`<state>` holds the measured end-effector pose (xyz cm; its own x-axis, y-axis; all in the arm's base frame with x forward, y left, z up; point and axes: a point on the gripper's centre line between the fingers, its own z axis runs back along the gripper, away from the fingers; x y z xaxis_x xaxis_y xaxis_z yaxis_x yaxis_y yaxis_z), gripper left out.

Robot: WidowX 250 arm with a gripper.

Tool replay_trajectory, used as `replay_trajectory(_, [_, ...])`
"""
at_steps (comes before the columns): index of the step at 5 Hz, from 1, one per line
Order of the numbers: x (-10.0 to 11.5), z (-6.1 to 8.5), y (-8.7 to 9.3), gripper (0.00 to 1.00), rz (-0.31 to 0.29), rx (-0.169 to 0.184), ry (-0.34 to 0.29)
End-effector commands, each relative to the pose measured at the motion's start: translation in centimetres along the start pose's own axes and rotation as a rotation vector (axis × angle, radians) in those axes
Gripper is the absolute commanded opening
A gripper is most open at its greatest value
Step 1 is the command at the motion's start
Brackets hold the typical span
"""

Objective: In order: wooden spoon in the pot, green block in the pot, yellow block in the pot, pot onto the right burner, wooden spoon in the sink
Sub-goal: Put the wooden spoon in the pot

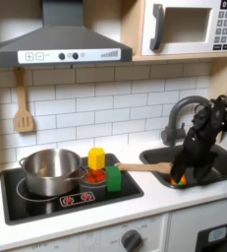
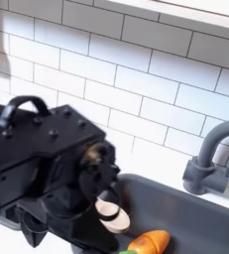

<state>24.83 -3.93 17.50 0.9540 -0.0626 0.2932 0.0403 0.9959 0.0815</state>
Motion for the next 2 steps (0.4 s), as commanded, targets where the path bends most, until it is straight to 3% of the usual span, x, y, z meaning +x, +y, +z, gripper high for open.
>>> replay_trajectory(1, [1.28, -2.81, 0.12, 1.00, -0.064, -0.131, -0.054])
replay_trajectory(2, [2.13, -3.23, 0.00, 1.00, -0.095, -0.172, -0.094])
